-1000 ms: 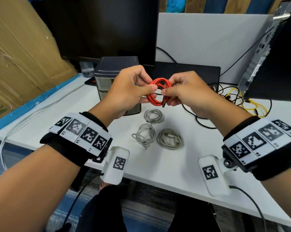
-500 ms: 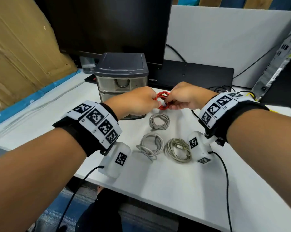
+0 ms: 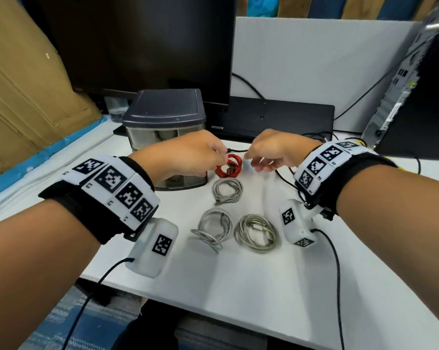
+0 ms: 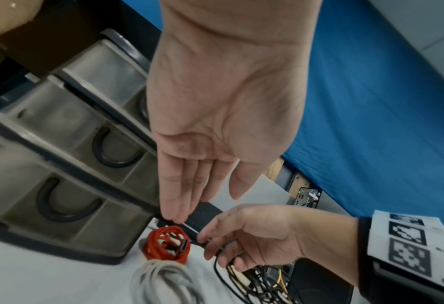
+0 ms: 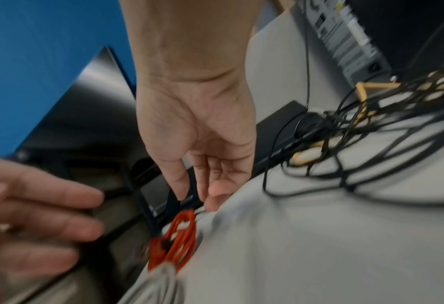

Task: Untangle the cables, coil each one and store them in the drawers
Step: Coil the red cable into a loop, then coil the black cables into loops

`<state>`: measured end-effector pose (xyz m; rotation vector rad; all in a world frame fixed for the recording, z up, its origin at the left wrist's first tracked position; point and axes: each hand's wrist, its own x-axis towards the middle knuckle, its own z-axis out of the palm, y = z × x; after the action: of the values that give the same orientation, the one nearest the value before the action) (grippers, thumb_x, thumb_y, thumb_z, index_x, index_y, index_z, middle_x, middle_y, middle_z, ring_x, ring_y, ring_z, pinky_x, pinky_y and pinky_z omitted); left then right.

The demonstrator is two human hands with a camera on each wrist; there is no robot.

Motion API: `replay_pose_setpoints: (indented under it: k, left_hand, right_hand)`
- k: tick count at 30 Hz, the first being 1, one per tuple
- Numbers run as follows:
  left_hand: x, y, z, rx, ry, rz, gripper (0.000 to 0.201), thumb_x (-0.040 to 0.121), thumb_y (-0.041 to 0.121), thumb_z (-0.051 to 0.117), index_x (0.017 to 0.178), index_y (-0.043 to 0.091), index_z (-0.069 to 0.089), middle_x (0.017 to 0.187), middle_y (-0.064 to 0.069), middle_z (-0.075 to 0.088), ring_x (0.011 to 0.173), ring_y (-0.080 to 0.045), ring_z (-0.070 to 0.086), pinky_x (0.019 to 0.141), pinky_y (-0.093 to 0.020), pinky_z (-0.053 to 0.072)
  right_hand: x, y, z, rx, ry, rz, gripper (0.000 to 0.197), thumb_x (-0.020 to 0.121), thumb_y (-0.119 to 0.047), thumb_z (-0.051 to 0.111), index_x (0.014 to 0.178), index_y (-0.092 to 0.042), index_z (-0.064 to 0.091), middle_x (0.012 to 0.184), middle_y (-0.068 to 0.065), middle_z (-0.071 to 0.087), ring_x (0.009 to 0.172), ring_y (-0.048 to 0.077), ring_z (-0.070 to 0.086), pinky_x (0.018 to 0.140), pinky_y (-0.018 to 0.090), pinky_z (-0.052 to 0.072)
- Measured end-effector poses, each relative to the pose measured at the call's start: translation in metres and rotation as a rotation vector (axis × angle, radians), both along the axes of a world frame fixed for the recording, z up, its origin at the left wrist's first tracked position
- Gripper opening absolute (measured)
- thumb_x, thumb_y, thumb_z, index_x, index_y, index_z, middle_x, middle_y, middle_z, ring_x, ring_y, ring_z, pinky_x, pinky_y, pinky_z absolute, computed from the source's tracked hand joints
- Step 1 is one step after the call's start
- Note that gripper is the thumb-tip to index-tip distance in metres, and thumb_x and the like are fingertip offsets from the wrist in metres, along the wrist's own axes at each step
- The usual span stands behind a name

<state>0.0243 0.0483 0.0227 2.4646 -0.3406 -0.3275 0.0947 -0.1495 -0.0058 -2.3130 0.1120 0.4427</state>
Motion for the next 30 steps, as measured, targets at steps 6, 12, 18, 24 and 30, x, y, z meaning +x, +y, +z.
replay_pose_setpoints:
  k: [6,12,18,24,30]
  left_hand:
    - [-0.012,-0.043,0.043,-0.126,-0.048,-0.081,0.025,0.104,0.019,0.056,0.125,0.021,0.067,0.114,0.003,0.073,0.101,-0.007,0.072,0.085,-0.026,0.061]
    - [0.005,-0.121,0.027,0.052,-0.057,-0.254,0.023,0.099,0.021,0.057,0.115,0.016,0.073,0.112,-0.005,0.072,0.101,-0.017,0.069,0.089,-0.034,0.058]
    - [0.017,-0.189,-0.017,0.586,-0.008,-0.584,0.044,0.095,0.035,0.069,0.138,0.027,0.062,0.121,0.010,0.050,0.121,-0.017,0.052,0.105,-0.032,0.044]
    - [0.028,-0.214,-0.029,0.684,-0.047,-0.628,0.039,0.093,0.027,0.073,0.131,0.026,0.066,0.115,0.008,0.049,0.110,-0.017,0.051,0.098,-0.032,0.046]
    - [0.032,-0.212,-0.029,0.706,-0.068,-0.635,0.034,0.097,0.020,0.067,0.131,0.018,0.067,0.115,0.006,0.056,0.115,-0.021,0.058,0.100,-0.034,0.049]
  right_hand:
    - [-0.019,-0.077,0.035,-0.138,-0.199,-0.066,0.023,0.097,-0.012,0.063,0.111,0.006,0.066,0.101,0.026,0.074,0.077,0.030,0.065,0.067,0.034,0.052]
    - [-0.046,-0.142,0.038,-0.777,-0.180,0.073,0.032,0.099,-0.024,0.058,0.123,-0.005,0.067,0.123,0.015,0.068,0.109,0.032,0.066,0.088,0.032,0.055]
    - [-0.057,-0.173,0.016,-0.847,0.057,0.189,0.046,0.097,-0.028,0.065,0.140,-0.016,0.055,0.142,0.003,0.050,0.115,0.025,0.054,0.083,0.034,0.052]
    - [-0.042,-0.183,-0.002,-0.726,0.000,0.120,0.015,0.089,-0.023,0.071,0.097,-0.013,0.064,0.088,0.000,0.060,0.076,0.020,0.057,0.076,0.033,0.057]
    - [-0.034,-0.188,0.019,-0.783,-0.228,0.051,0.014,0.087,-0.011,0.054,0.075,-0.008,0.058,0.089,0.010,0.065,0.070,0.025,0.054,0.061,0.029,0.043]
